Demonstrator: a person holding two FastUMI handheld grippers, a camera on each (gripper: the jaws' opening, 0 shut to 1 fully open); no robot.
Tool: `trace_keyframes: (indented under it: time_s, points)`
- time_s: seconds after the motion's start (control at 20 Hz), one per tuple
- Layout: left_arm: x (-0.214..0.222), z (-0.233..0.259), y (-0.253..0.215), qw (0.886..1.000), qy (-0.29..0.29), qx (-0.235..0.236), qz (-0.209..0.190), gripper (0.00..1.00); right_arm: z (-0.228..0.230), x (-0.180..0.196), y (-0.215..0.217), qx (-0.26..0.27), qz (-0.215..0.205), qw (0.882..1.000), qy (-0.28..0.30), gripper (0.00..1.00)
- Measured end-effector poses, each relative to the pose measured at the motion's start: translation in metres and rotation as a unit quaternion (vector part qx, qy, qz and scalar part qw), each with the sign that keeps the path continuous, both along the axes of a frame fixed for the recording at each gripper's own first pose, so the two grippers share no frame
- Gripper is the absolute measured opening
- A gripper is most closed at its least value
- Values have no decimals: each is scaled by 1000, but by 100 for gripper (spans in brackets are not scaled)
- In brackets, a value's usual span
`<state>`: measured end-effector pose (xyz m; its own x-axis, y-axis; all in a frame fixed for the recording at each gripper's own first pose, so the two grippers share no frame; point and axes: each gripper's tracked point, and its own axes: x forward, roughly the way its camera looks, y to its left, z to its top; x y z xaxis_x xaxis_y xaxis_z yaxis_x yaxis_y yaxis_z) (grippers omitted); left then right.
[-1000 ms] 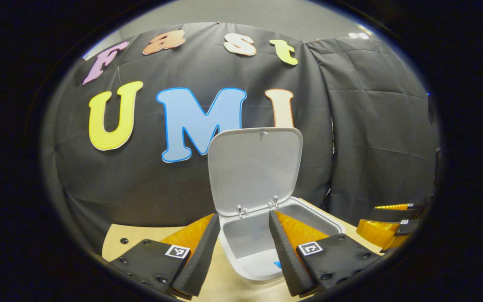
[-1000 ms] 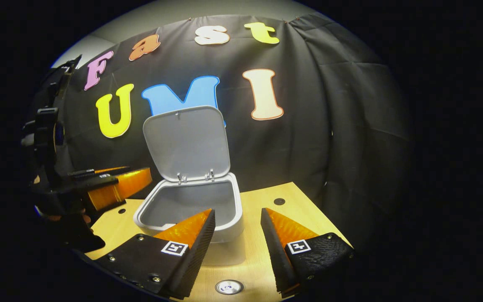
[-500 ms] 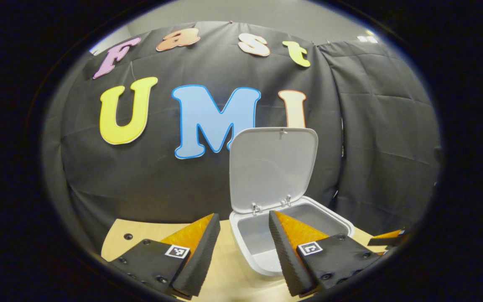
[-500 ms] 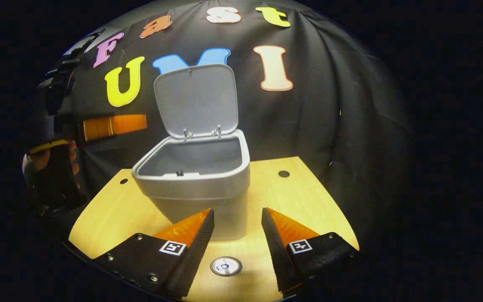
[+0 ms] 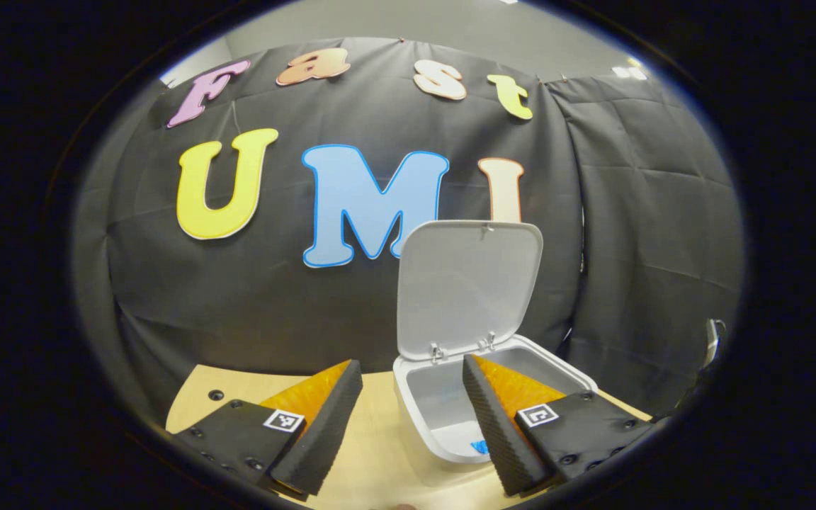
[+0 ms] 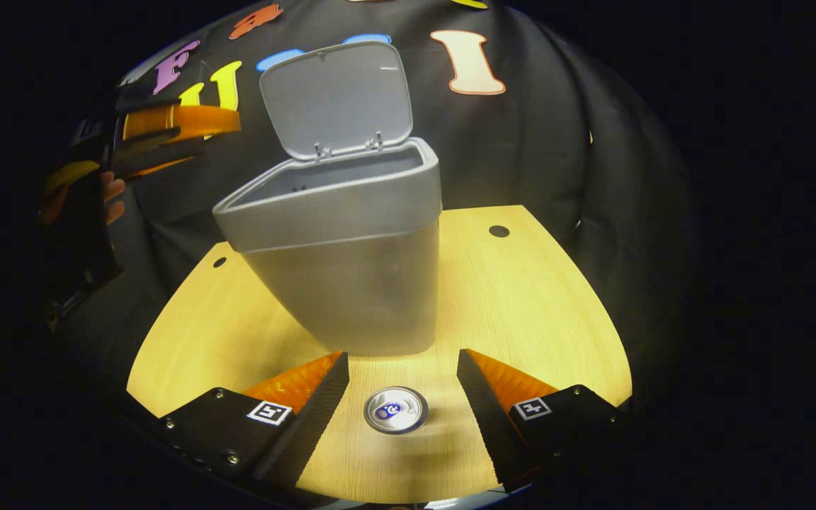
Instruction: Press the lid of the desktop garbage bin to open it, pick up the crumpled paper on the desktop and throw it into the bin, then pick up the pop can on the desktop and drop it into the bin, and finally close the garbage bin lid.
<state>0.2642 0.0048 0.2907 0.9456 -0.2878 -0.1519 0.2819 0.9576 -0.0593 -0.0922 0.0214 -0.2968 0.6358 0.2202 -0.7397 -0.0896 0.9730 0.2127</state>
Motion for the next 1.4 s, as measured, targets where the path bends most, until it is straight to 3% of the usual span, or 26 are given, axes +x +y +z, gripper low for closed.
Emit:
trace_keyframes:
  time_s: [0.95,1.1,1.3,1.35,1.4]
  points:
    - [1,-1,13,1000,-1,9,16,94,-67,-24,15,-37,71,994,78,98]
    - [3,-4,15,1000,2,4,17,91,-69,-27,17,-33,76,993,80,84]
    - [4,-6,14,1000,3,6,16,91,-64,-24,14,-35,71,994,73,81]
    - [5,-5,14,1000,3,7,15,91,-62,-22,13,-35,69,995,70,81]
    - [6,-5,13,1000,2,7,15,91,-60,-22,11,-35,66,995,68,89]
